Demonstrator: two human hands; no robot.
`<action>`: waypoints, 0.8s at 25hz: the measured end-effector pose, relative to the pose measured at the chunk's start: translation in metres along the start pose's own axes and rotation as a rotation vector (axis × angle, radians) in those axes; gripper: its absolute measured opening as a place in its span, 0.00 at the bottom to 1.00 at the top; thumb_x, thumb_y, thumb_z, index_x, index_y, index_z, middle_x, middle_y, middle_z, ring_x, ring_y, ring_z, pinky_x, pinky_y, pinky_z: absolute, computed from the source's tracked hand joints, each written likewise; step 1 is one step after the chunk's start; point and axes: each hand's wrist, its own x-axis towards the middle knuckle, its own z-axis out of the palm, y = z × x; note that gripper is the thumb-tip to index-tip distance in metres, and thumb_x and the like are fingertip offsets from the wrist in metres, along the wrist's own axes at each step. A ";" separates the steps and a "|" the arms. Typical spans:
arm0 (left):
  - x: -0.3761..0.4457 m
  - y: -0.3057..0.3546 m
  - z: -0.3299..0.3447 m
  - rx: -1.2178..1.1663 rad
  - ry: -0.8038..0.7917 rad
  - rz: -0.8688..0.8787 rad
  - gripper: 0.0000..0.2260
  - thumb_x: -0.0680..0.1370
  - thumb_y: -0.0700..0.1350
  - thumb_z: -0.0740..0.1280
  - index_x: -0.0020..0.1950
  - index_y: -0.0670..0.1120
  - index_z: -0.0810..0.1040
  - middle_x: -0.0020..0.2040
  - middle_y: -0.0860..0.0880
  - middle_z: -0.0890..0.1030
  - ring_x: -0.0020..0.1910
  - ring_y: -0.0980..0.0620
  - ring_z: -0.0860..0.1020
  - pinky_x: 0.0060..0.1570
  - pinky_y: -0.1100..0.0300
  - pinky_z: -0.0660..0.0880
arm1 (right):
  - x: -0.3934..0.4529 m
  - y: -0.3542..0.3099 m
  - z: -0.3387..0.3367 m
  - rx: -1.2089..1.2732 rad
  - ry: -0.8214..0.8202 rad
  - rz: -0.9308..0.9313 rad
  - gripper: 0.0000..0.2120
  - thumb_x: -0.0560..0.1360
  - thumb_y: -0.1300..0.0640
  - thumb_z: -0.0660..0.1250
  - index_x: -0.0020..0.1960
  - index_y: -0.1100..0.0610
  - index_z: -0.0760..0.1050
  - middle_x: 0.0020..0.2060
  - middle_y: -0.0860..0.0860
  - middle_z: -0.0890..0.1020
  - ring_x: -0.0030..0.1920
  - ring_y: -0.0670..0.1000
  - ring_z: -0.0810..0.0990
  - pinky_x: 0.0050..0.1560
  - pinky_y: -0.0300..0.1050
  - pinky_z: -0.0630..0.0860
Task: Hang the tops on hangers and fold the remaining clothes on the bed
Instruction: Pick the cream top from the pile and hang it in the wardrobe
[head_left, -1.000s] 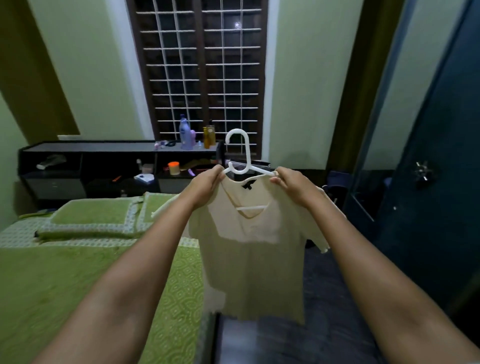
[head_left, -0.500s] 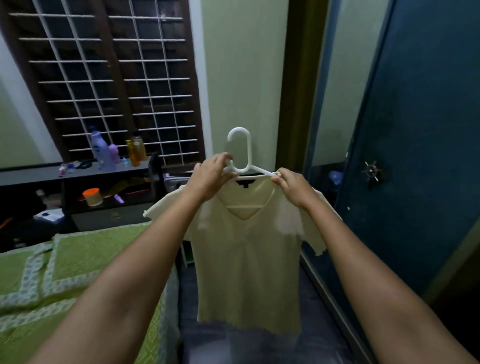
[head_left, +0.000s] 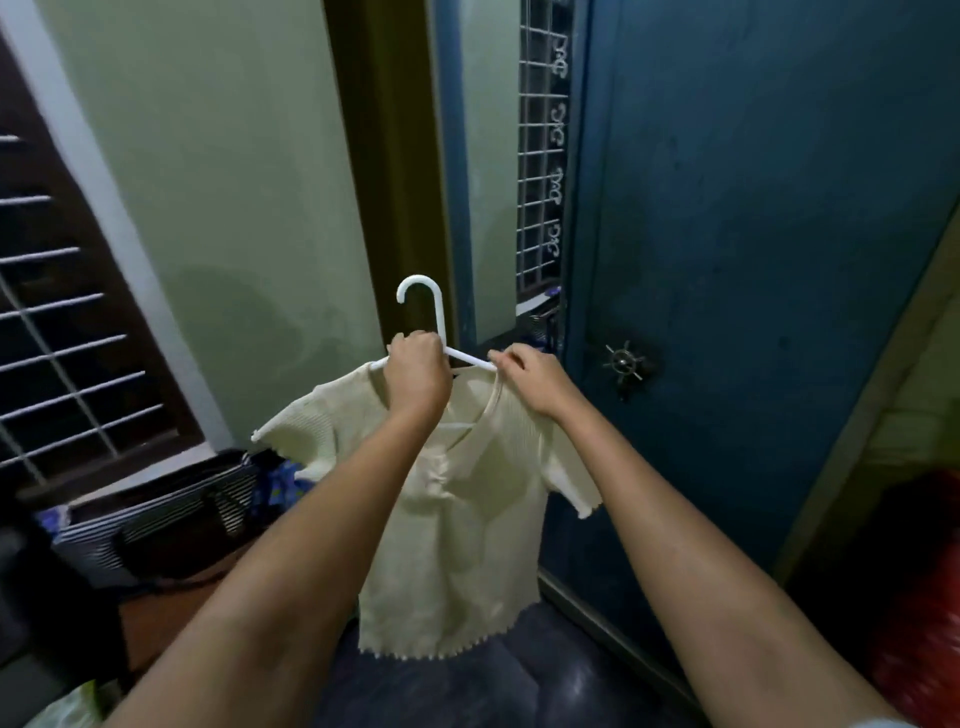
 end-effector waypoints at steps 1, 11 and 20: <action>0.013 0.001 0.018 -0.007 -0.031 -0.007 0.07 0.79 0.39 0.62 0.50 0.39 0.79 0.48 0.42 0.80 0.52 0.43 0.76 0.47 0.51 0.73 | 0.017 0.015 -0.003 0.054 0.083 0.081 0.18 0.79 0.43 0.59 0.47 0.57 0.75 0.46 0.57 0.81 0.48 0.57 0.79 0.49 0.51 0.73; 0.149 0.001 0.197 -0.075 -0.227 0.108 0.08 0.79 0.38 0.61 0.52 0.38 0.79 0.47 0.41 0.80 0.49 0.42 0.76 0.46 0.49 0.73 | 0.162 0.184 -0.018 -0.510 0.486 0.743 0.25 0.78 0.46 0.62 0.67 0.59 0.59 0.64 0.62 0.69 0.62 0.63 0.70 0.61 0.57 0.69; 0.200 0.020 0.271 -0.182 -0.340 0.190 0.05 0.76 0.34 0.61 0.48 0.35 0.76 0.47 0.36 0.78 0.51 0.38 0.74 0.46 0.47 0.72 | 0.180 0.219 0.000 -0.344 0.819 0.746 0.23 0.79 0.41 0.58 0.56 0.62 0.63 0.47 0.58 0.81 0.45 0.63 0.81 0.35 0.47 0.68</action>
